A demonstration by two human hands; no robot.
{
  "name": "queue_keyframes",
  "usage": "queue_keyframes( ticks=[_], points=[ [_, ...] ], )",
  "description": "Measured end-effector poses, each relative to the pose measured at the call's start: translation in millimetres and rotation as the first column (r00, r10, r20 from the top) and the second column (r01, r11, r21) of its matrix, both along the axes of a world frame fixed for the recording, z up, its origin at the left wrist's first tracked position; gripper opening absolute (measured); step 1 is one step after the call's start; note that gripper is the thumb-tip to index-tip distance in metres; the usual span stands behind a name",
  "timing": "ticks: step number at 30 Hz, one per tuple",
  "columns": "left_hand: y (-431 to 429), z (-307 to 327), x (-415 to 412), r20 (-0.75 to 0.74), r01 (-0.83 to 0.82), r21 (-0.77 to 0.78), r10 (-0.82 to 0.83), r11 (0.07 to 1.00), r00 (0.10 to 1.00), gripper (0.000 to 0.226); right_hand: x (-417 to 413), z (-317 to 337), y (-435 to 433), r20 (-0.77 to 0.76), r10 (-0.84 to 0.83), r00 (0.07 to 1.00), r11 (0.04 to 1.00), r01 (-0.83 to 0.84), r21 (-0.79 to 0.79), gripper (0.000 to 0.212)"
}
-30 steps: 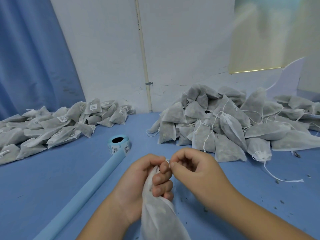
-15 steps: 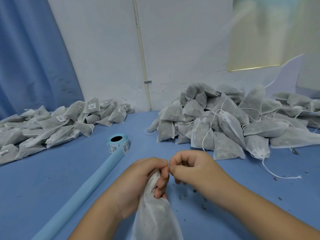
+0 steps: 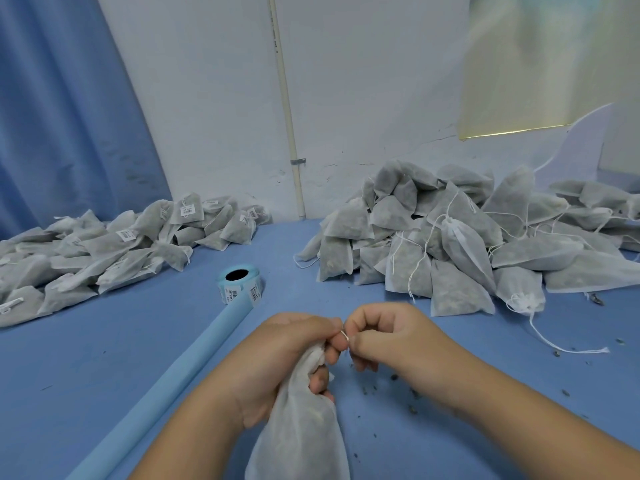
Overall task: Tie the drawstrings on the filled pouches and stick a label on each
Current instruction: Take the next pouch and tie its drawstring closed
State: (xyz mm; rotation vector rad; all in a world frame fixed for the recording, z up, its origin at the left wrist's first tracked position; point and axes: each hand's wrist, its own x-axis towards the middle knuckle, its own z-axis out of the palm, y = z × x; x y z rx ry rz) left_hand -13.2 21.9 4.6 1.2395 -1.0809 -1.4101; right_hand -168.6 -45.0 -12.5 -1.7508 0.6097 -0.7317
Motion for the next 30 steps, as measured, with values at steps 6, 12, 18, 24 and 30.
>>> queue_keyframes(
  ticks=[6,12,18,24,30],
  points=[
    [0.8,0.2,-5.7,0.005,-0.124,-0.037,0.124,0.992,0.992,0.017,-2.2,-0.4,-1.3,-0.009,-0.024,1.0,1.0,0.024,-0.012,0.01],
    [-0.6,-0.8,-9.1,0.076,-0.211,-0.12,0.221,0.97,0.972,0.024,-2.3,-1.2,-3.5,-0.007,-0.035,0.999,0.999,0.034,-0.008,0.01],
    [-1.6,-2.9,-4.1,0.191,-0.215,-0.242,0.263,0.946,0.946,0.022,-3.0,-1.8,-6.7,-0.009,-0.04,0.999,0.999,0.04,-0.008,0.01],
    [-1.5,-4.4,-2.4,0.148,-0.205,-0.265,0.25,0.942,0.957,0.025,-1.5,-2.3,-6.4,0.112,-0.055,0.992,0.995,0.046,0.083,0.006],
    [-2.6,-6.8,-5.3,0.167,-0.196,-0.272,0.247,0.942,0.955,0.031,0.5,-1.4,-0.7,0.167,-0.098,0.981,0.994,0.089,0.059,0.014]
  ],
)
